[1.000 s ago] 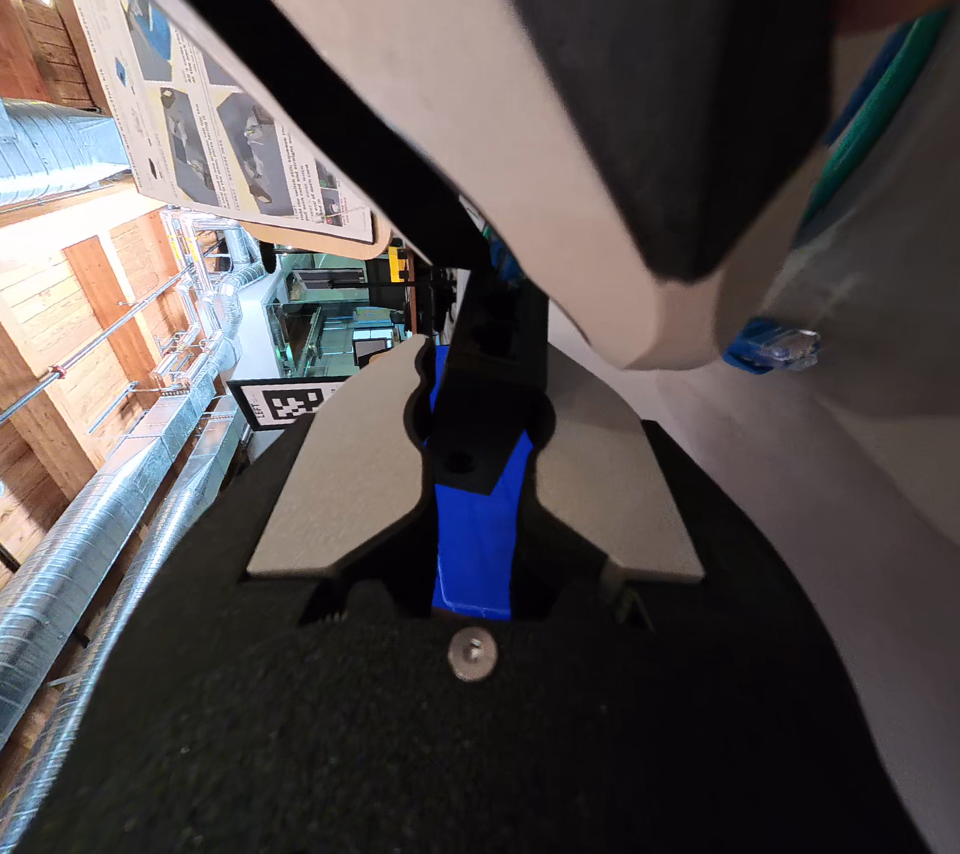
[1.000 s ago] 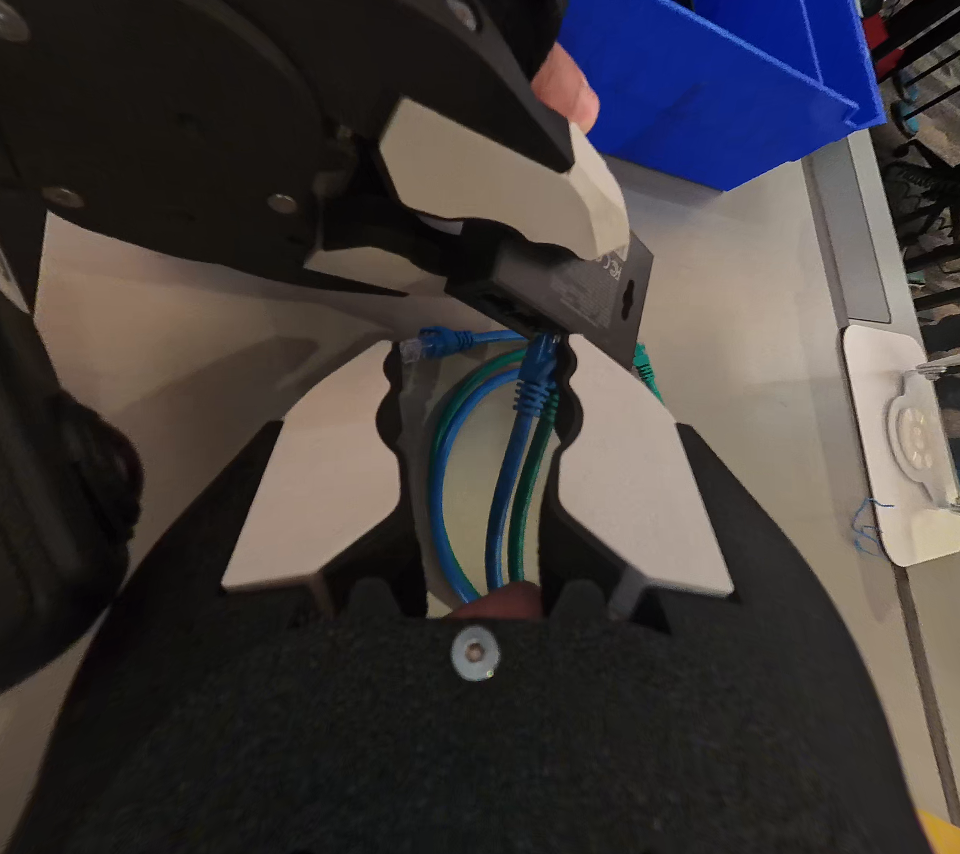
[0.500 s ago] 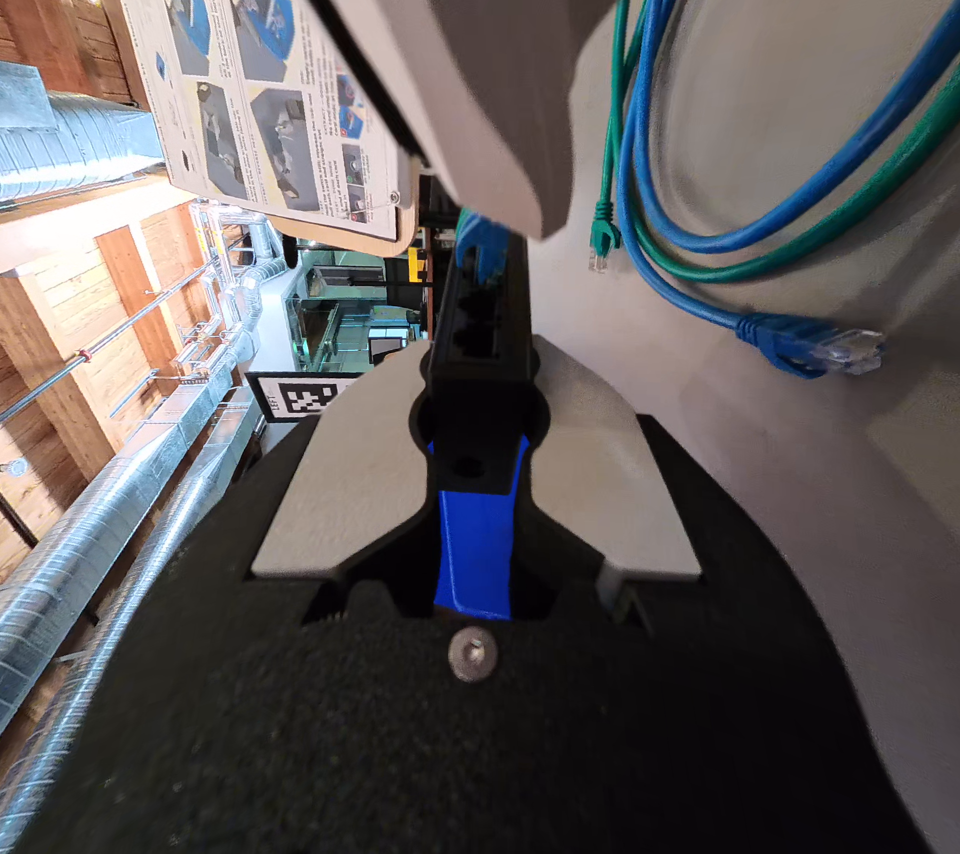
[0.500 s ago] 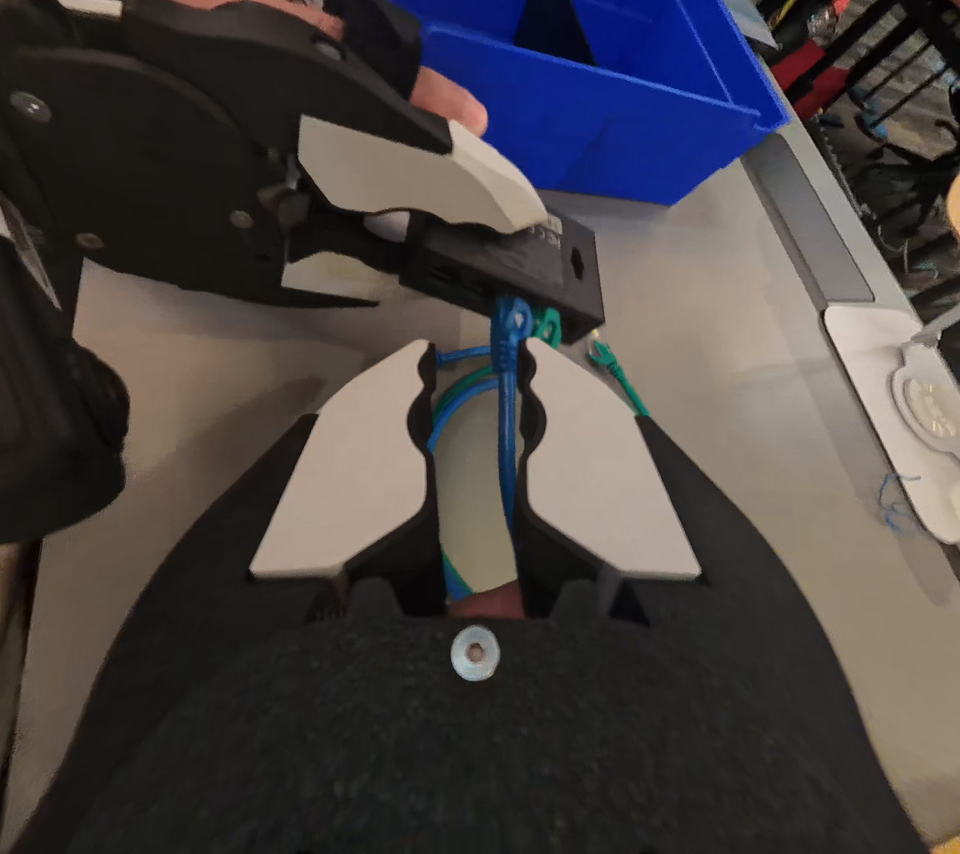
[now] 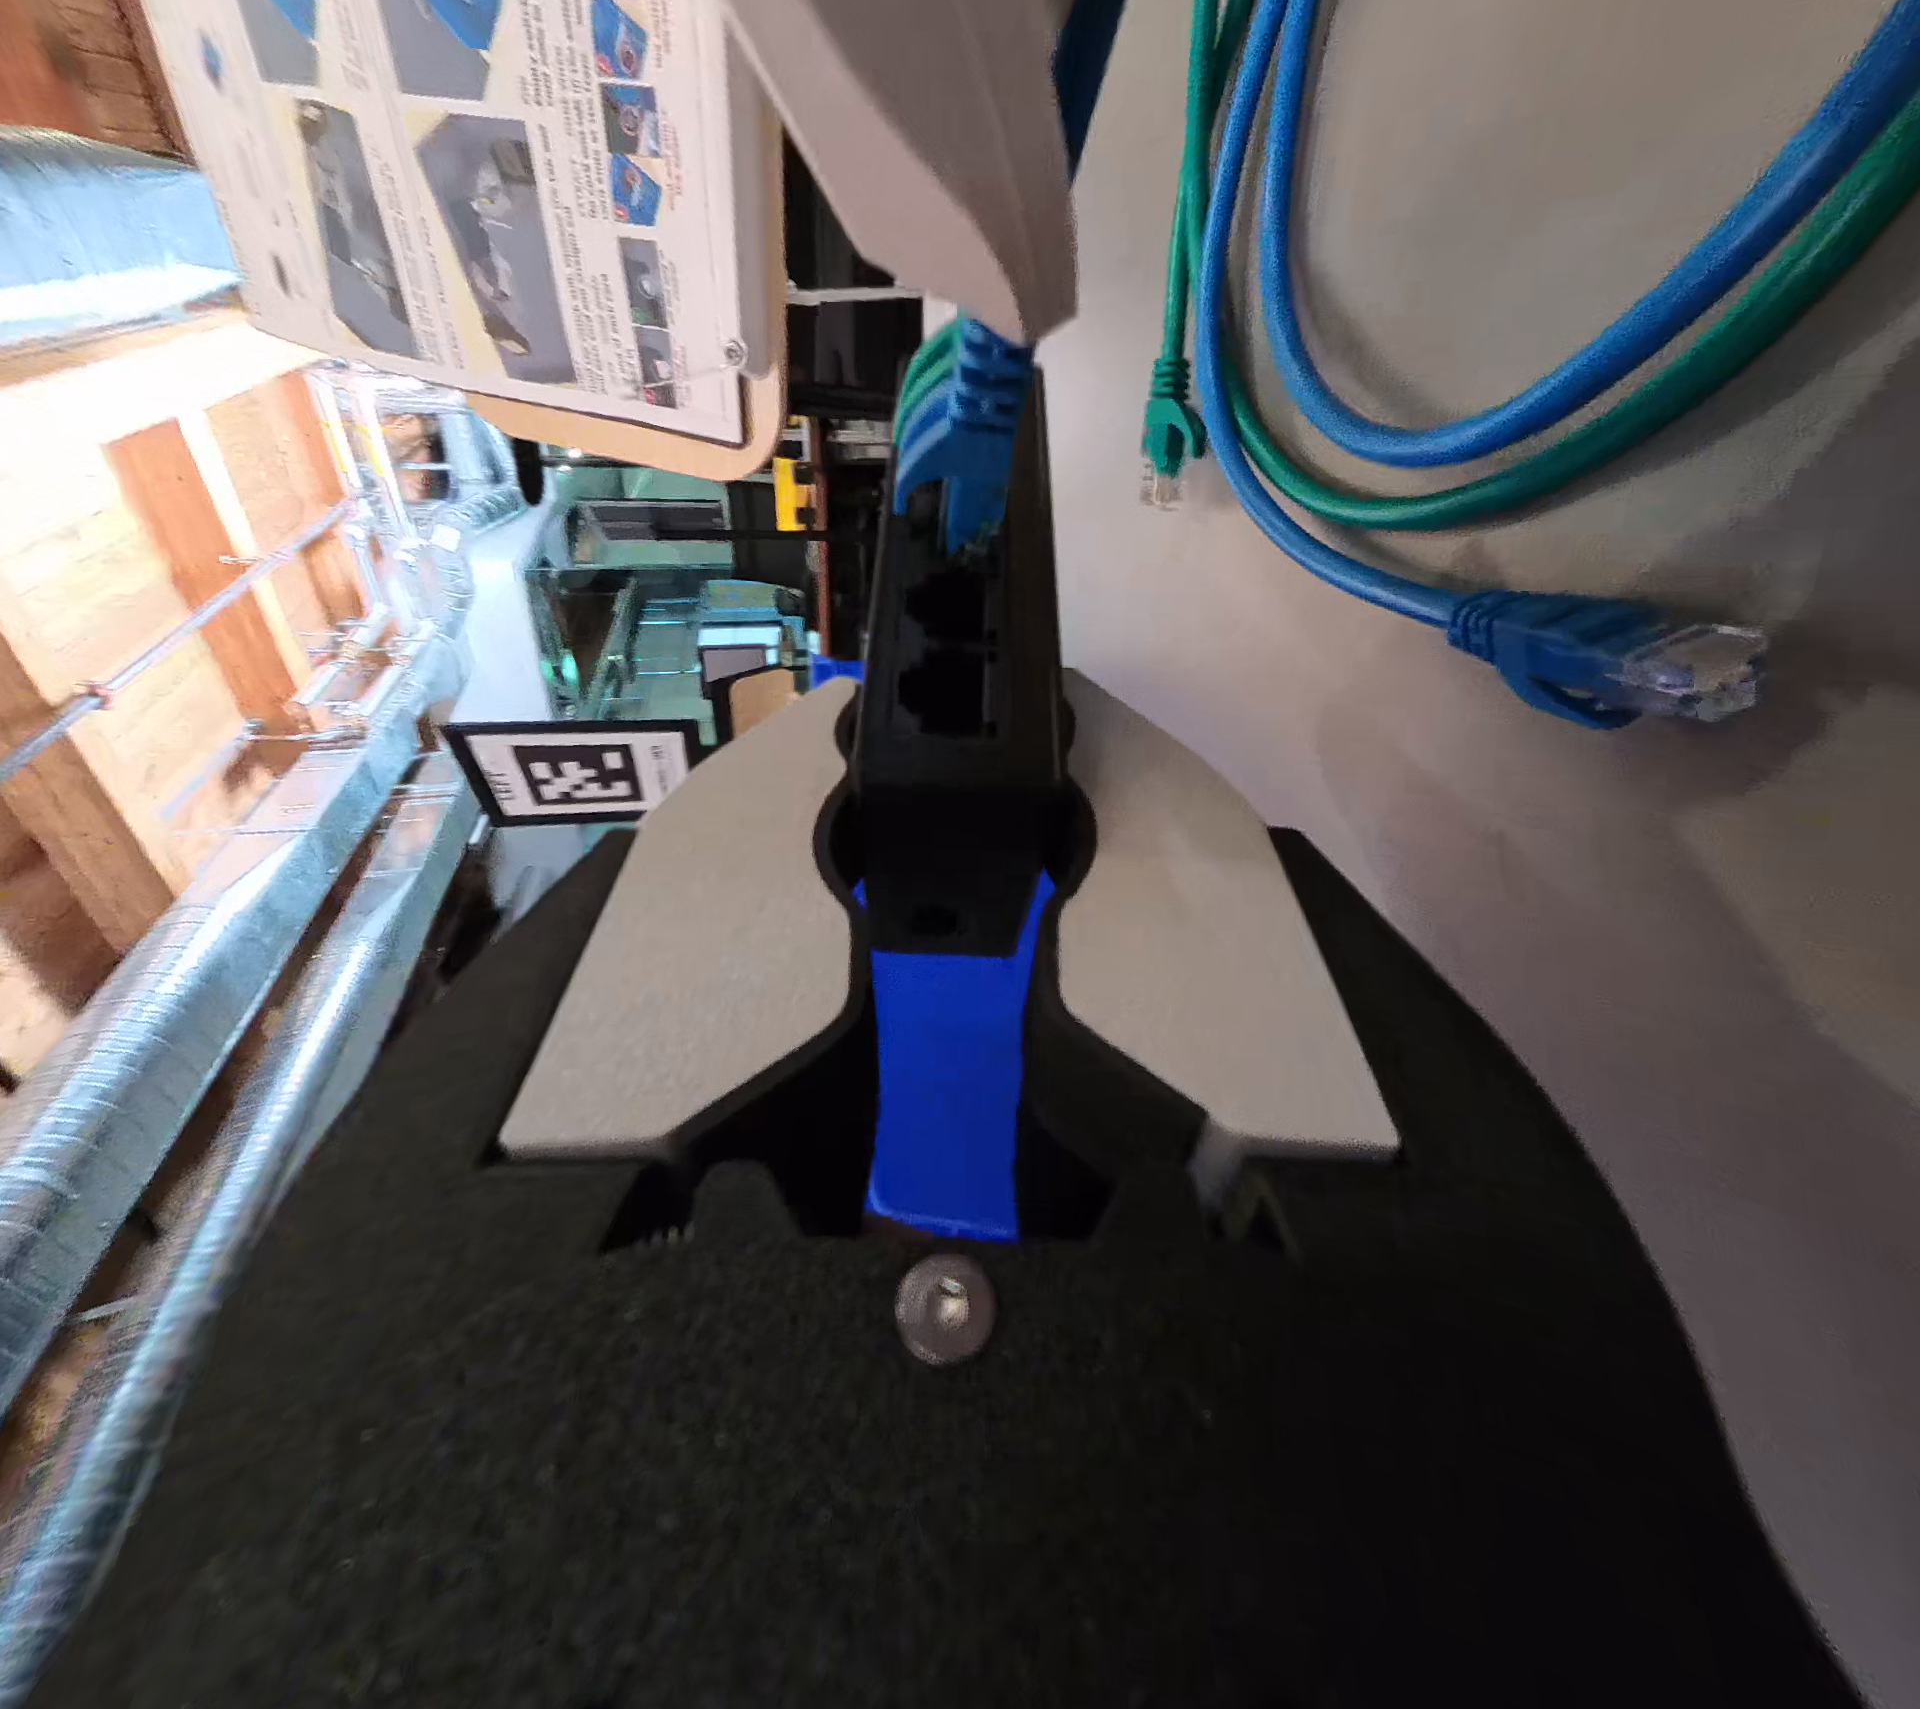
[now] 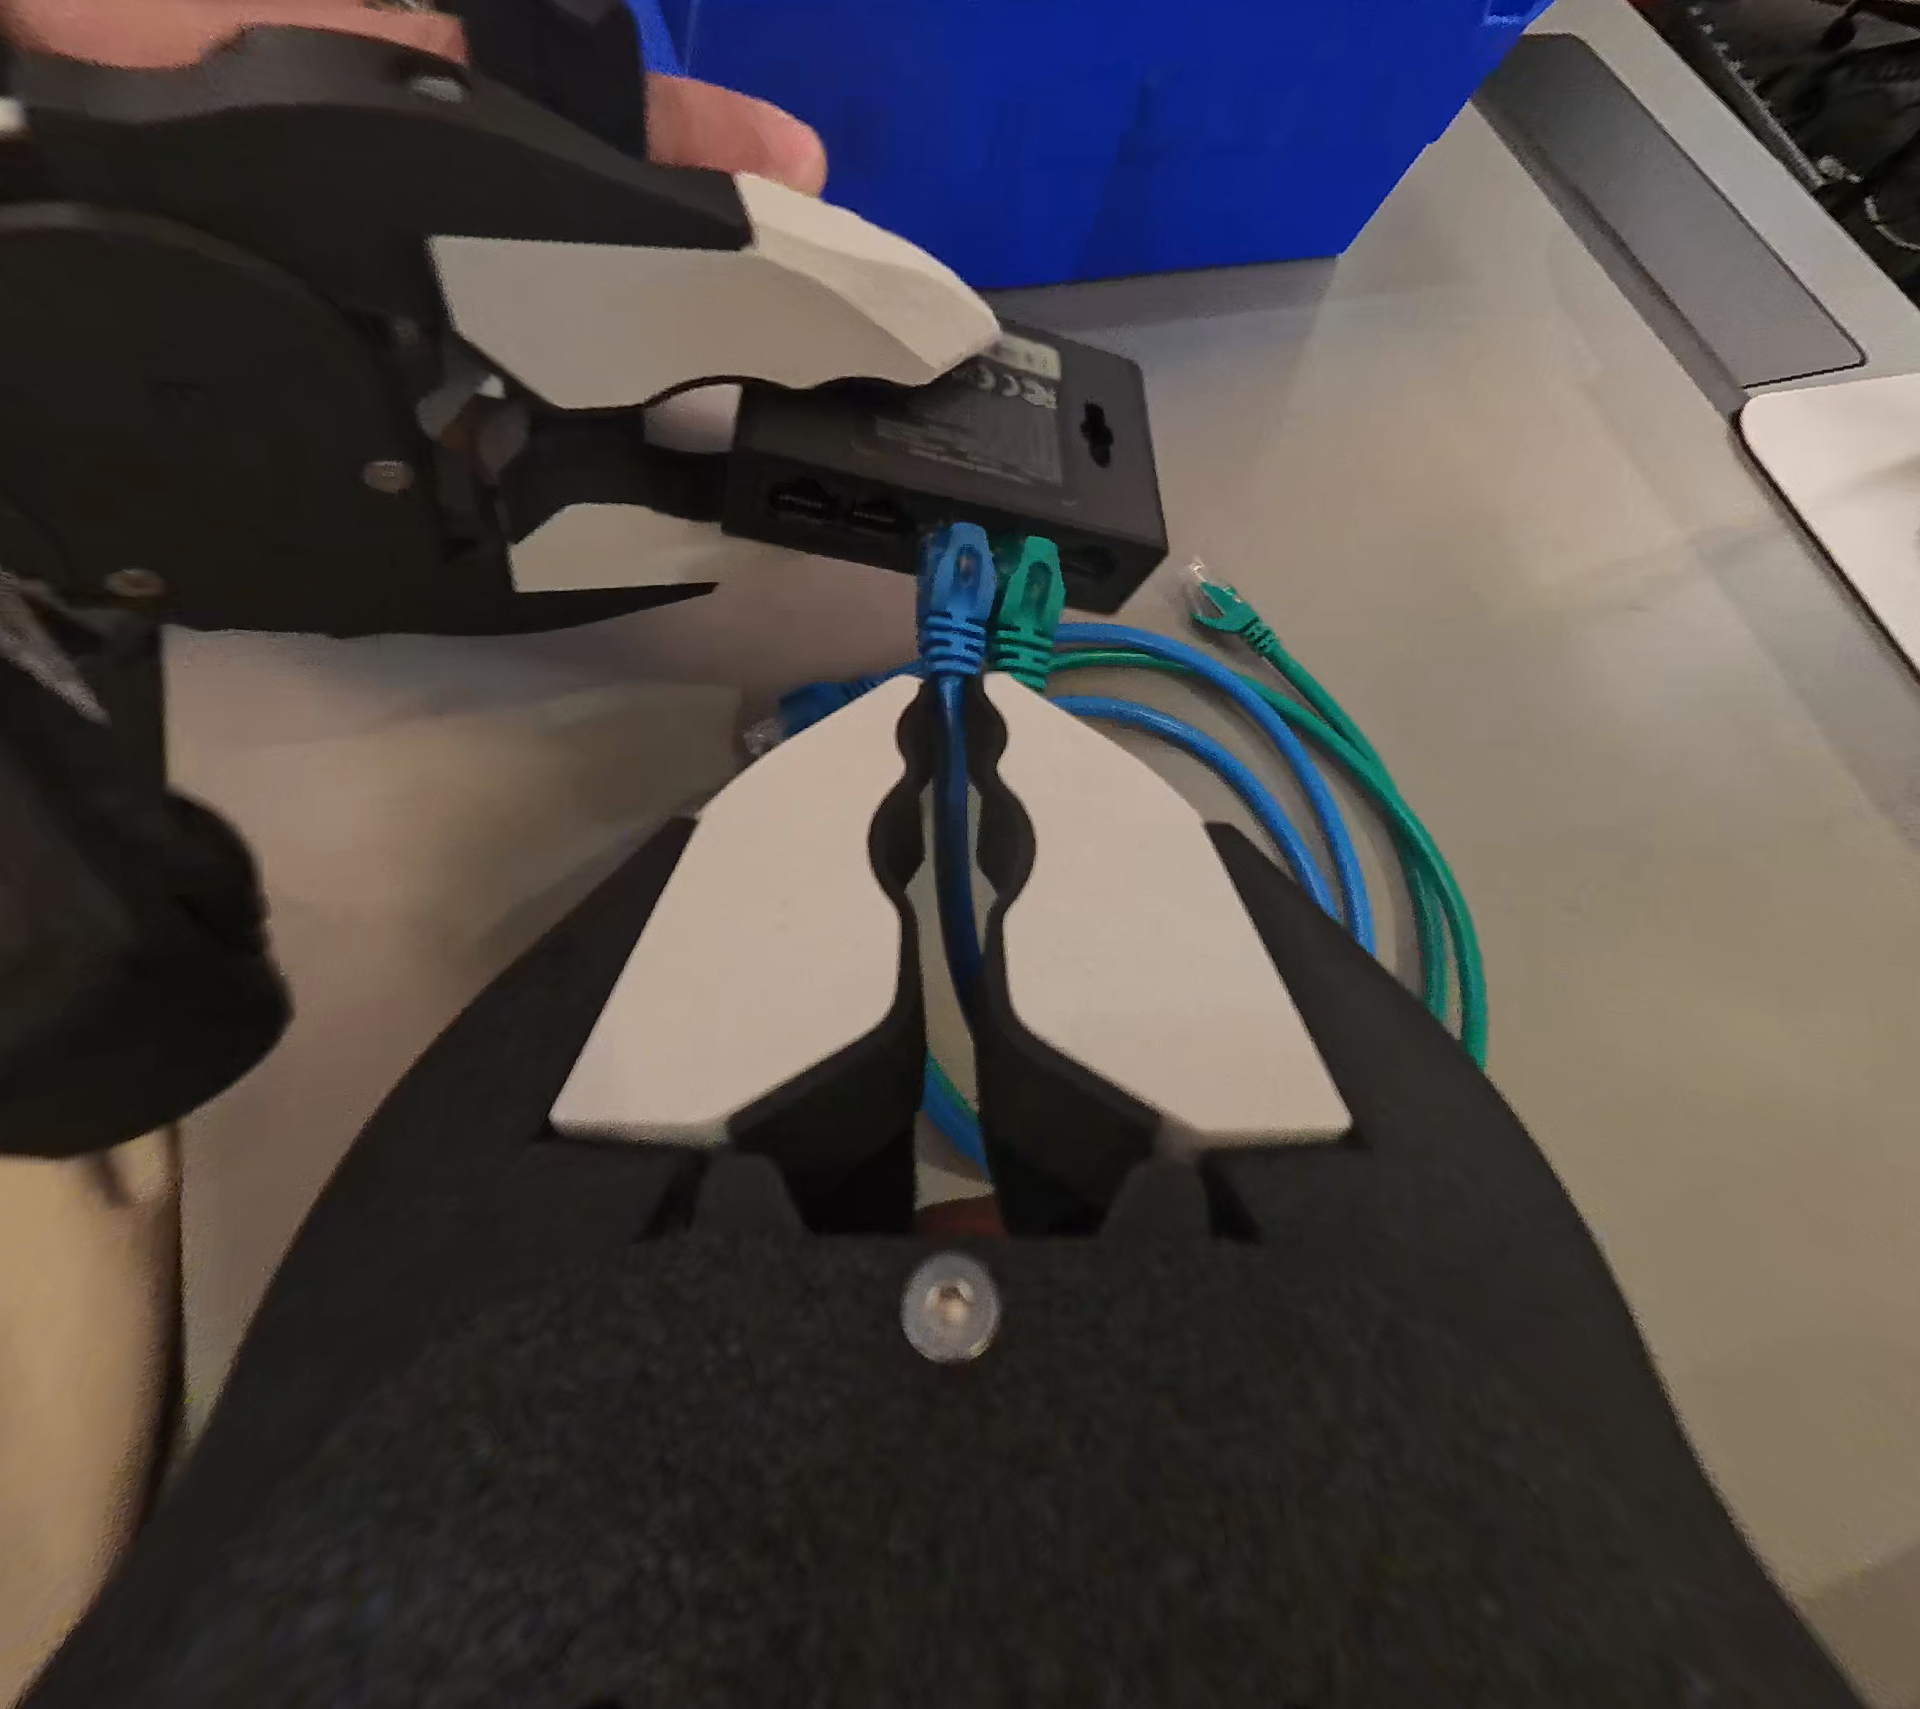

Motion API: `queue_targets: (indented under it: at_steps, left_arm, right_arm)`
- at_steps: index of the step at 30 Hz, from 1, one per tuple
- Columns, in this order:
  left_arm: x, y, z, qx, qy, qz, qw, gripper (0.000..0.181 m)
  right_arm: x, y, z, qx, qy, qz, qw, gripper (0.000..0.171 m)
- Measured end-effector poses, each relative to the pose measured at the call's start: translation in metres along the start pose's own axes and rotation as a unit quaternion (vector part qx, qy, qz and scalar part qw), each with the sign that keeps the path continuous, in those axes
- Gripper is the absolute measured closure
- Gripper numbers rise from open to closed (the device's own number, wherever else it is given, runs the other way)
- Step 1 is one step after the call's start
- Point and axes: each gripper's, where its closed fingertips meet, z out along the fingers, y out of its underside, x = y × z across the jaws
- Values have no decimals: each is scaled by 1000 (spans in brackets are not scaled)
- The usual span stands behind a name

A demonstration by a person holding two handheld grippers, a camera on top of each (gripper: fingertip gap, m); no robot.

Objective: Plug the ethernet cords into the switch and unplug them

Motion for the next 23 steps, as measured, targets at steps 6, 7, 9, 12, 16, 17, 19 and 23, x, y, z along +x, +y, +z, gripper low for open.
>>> queue_targets:
  at_steps: [6, 7, 9, 12, 16, 17, 19, 23]
  left_arm:
    - [6, -3, 4, 1, 26, -18, 1000, 152]
    - [7, -4, 4, 1, 28, -18, 999, 151]
    - [5, -8, 4, 9, 31, -18, 999, 151]
    - [6, -17, 1, 20, 36, -23, 999, 151]
    - [6, -25, 2, 31, 42, -20, 998, 151]
    - [8, -26, 2, 28, 45, -11, 999, 152]
    - [9, -26, 1, 22, 53, 1, 998, 152]
    - [17, -27, -8, 12, 104, -27, 994, 153]
  right_arm:
    - [-4, 4, -6, 5, -35, 52, 998, 166]
    - [-4, 5, -7, 4, -34, 52, 998, 166]
    - [-5, 7, -12, 11, -44, 70, 997, 166]
    - [-6, 9, -21, 17, -53, 80, 995, 165]
    - [-5, 11, -28, 25, -51, 90, 994, 166]
    - [-4, 13, -26, 21, -44, 77, 996, 166]
    - [-2, 16, -22, 20, -18, 28, 999, 165]
    - [-7, 18, -21, -4, 8, -124, 992, 147]
